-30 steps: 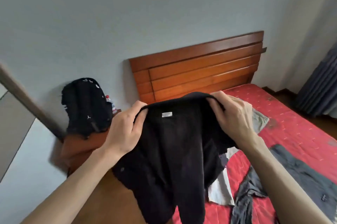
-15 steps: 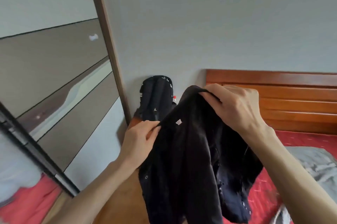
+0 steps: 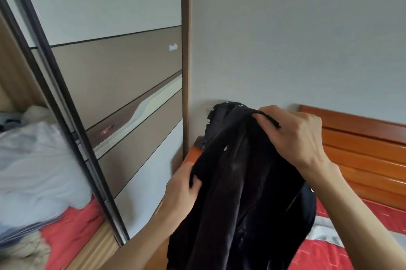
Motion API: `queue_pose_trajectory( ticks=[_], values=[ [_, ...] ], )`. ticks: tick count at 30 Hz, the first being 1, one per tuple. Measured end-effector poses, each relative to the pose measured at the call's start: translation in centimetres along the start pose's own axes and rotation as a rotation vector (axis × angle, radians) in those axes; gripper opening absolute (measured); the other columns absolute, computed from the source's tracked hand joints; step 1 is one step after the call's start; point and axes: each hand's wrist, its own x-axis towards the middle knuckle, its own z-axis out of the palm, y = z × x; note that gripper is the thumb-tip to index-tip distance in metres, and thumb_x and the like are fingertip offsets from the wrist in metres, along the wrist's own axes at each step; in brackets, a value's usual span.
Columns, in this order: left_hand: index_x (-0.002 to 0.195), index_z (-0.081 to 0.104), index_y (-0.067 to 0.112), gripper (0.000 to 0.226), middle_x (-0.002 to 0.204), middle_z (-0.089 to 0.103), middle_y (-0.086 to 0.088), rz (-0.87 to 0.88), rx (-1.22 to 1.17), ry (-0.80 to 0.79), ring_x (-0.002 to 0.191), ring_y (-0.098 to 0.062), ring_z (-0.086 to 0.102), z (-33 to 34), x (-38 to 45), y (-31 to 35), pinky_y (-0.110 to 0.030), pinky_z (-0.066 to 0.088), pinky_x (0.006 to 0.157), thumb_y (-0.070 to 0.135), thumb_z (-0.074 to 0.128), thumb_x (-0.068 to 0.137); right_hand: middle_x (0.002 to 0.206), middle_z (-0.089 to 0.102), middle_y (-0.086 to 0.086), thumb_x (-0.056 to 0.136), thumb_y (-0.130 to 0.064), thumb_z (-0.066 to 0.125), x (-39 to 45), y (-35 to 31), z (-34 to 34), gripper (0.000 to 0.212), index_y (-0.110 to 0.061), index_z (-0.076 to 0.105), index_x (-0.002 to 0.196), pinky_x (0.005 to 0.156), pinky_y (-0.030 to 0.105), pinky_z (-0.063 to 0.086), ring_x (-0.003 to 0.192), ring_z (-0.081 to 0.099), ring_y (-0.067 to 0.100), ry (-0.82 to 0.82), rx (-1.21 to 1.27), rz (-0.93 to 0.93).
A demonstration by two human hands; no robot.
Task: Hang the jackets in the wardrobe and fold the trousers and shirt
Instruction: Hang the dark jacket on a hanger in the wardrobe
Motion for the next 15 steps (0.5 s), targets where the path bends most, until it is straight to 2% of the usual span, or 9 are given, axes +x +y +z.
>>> queue_pose_trajectory(
  ticks=[2, 3, 5, 7, 9, 11, 14, 15],
  values=[
    [0.098, 0.049, 0.028, 0.014, 0.078, 0.055, 0.010, -0.039, 0.067, 0.027, 0.067, -0.012, 0.059, -2.0, 0.9, -1.7, -0.026, 0.051, 0.059, 0.017, 0.054, 0.102, 0.055, 0.063, 0.001, 0.098, -0.031, 0.069, 0.4, 0.2, 1.4, 0.020, -0.016, 0.079, 0.089, 0.044, 0.034, 0.047, 0.046, 0.060, 0.026, -0.029, 0.028, 0.012],
    [0.094, 0.044, 0.029, 0.018, 0.073, 0.051, 0.008, -0.046, 0.094, 0.031, 0.060, -0.015, 0.055, -3.1, 1.2, -2.5, -0.029, 0.047, 0.053, 0.015, 0.051, 0.102, 0.055, 0.063, 0.001, 0.098, -0.033, 0.068, 0.4, 0.4, 2.1, 0.021, -0.017, 0.080, 0.090, 0.045, 0.036, 0.049, 0.047, 0.060, 0.028, -0.045, 0.043, 0.023],
    [0.089, 0.034, 0.030, 0.023, 0.064, 0.041, 0.007, -0.024, 0.110, 0.045, 0.052, -0.015, 0.042, -5.4, 1.8, -3.7, -0.025, 0.034, 0.047, 0.012, 0.046, 0.099, 0.058, 0.067, 0.002, 0.097, -0.034, 0.068, 0.3, 0.9, 3.6, 0.021, -0.018, 0.080, 0.092, 0.048, 0.040, 0.052, 0.050, 0.064, 0.030, -0.067, 0.085, 0.050],
    [0.092, 0.033, 0.031, 0.017, 0.063, 0.041, 0.007, 0.013, 0.146, 0.056, 0.053, -0.014, 0.040, -7.6, 2.3, -4.3, -0.023, 0.031, 0.050, 0.016, 0.041, 0.093, 0.062, 0.071, 0.003, 0.096, -0.036, 0.068, 0.1, 1.6, 5.0, 0.021, -0.019, 0.081, 0.093, 0.051, 0.043, 0.054, 0.055, 0.069, 0.032, -0.084, 0.144, 0.082],
    [0.096, 0.037, 0.028, 0.011, 0.065, 0.047, 0.001, 0.018, 0.166, 0.070, 0.057, -0.023, 0.047, -9.2, 2.8, -4.7, -0.040, 0.040, 0.053, 0.019, 0.038, 0.089, 0.066, 0.074, 0.002, 0.094, -0.036, 0.068, 0.1, 2.2, 6.5, 0.019, -0.021, 0.081, 0.094, 0.054, 0.045, 0.056, 0.060, 0.071, 0.034, -0.099, 0.200, 0.102],
    [0.098, 0.039, 0.030, 0.014, 0.063, 0.050, 0.002, -0.008, 0.164, 0.084, 0.059, -0.028, 0.051, -10.6, 3.2, -5.0, -0.046, 0.044, 0.056, 0.020, 0.039, 0.088, 0.071, 0.076, 0.001, 0.093, -0.035, 0.068, 0.6, 2.5, 8.1, 0.017, -0.023, 0.081, 0.095, 0.058, 0.044, 0.058, 0.064, 0.073, 0.034, -0.118, 0.251, 0.097],
    [0.098, 0.043, 0.035, 0.002, 0.065, 0.056, 0.005, 0.025, 0.226, 0.088, 0.058, -0.015, 0.056, -12.6, 3.4, -5.0, -0.038, 0.046, 0.059, 0.034, 0.043, 0.096, 0.078, 0.078, -0.002, 0.095, -0.037, 0.067, 1.8, 2.9, 10.5, 0.018, -0.025, 0.080, 0.094, 0.061, 0.041, 0.057, 0.069, 0.074, 0.031, -0.158, 0.348, 0.089],
    [0.096, 0.046, 0.035, 0.010, 0.068, 0.059, 0.006, 0.025, 0.227, 0.086, 0.061, -0.014, 0.059, -13.2, 3.5, -4.8, -0.036, 0.047, 0.061, 0.044, 0.046, 0.100, 0.077, 0.077, -0.002, 0.098, -0.039, 0.066, 2.4, 3.0, 11.3, 0.020, -0.025, 0.079, 0.092, 0.061, 0.041, 0.056, 0.069, 0.073, 0.031, -0.179, 0.379, 0.078]
  ],
)
